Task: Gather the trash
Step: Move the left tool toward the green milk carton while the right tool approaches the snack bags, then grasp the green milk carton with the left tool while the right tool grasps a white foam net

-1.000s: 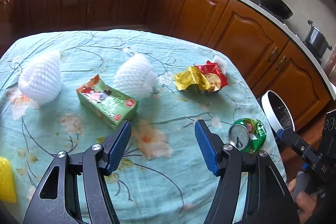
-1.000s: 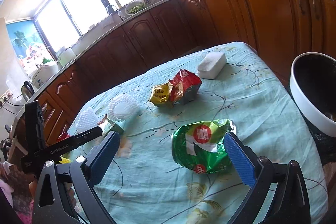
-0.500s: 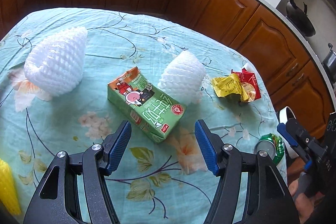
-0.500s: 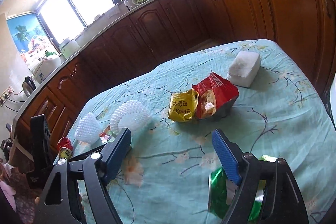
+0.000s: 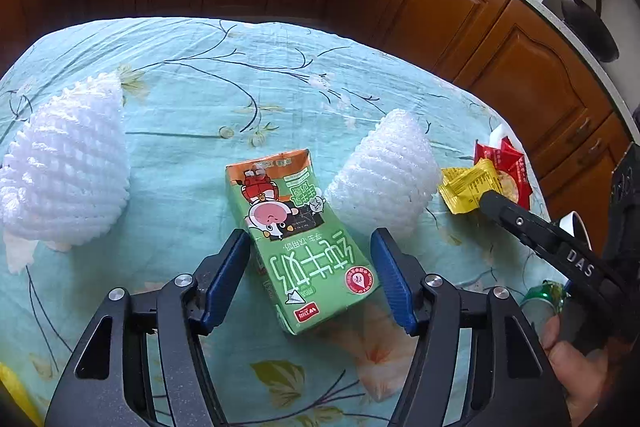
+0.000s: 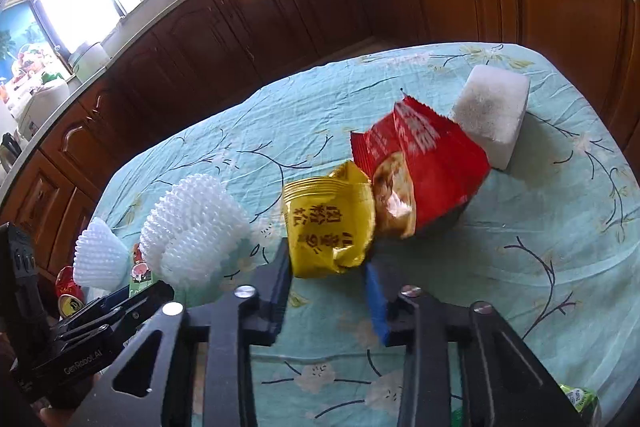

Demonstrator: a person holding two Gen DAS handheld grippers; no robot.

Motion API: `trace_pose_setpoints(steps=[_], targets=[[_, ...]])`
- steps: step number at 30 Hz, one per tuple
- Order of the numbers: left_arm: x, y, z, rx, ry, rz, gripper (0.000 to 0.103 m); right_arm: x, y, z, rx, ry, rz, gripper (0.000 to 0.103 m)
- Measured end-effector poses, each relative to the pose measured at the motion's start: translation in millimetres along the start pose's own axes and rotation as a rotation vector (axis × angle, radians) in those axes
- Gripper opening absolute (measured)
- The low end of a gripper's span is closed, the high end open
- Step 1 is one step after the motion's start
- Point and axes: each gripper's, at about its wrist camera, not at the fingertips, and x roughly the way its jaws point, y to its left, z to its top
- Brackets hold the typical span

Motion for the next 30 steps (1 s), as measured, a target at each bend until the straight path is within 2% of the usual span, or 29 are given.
trace_pose_setpoints(steps=[4,6,7,14,16,18,21,22,23,25,27,28,30], targets=[[-1.6,-8.3,-2.4,0.041,-0.005,-0.016,0.052,-14.3,-1.4,-2.3,-0.009,-0.038,0.023,0.018],[-3.8,-12.8,-4.9,0.058,-0.004,-0.025,0.05,-24.1,-4.7,-5.7,0.002,-0.051,0.042,0.013],[-4.5,-14.5,-6.4,0.065,-0.004,-0.031,0.05,-29.8,-6.9,-7.9,0.009,-0.057,0.055,0.001],[-20.2,-28.0,-27.0,0.101,-0.001,-0.09,0.047,-72.8,-14.0,-19.4,0.016,-0.113,0.098,0.0],[-25.3,-31.6,-32.8,0.116,-0.003,-0.103,0.047,-76.2,-16.3,-16.7,0.035,-0.111,0.132,0.007],[-31.1,-34.3,-38.5,0.126,-0.006,-0.108,0.046,-76.1,-15.0,-10.6,0.038,-0.11,0.125,0.012],[-38.4,-34.3,-41.4,0.123,-0.022,-0.125,0.045,-71.2,-3.4,0.0,0.02,-0.113,0.151,0.038],[-41.7,-33.2,-41.2,0.121,-0.029,-0.126,0.045,-66.4,3.7,1.1,0.006,-0.103,0.166,0.052],[-45.8,-31.9,-41.4,0.12,-0.038,-0.126,0.045,-60.8,12.0,1.9,-0.011,-0.091,0.184,0.056],[-51.7,-29.0,-40.2,0.121,-0.051,-0.122,0.045,-49.2,28.9,-0.2,-0.054,-0.064,0.207,0.056],[-56.0,-22.7,-39.4,0.117,-0.061,-0.115,0.045,-32.0,43.7,-4.6,-0.095,-0.029,0.218,0.06],[-58.2,-18.8,-40.0,0.113,-0.064,-0.112,0.045,-23.1,49.7,-6.3,-0.111,-0.013,0.214,0.064],[-58.7,-10.3,-39.8,0.1,-0.065,-0.107,0.045,-3.5,58.5,-10.0,-0.137,0.016,0.191,0.065]])
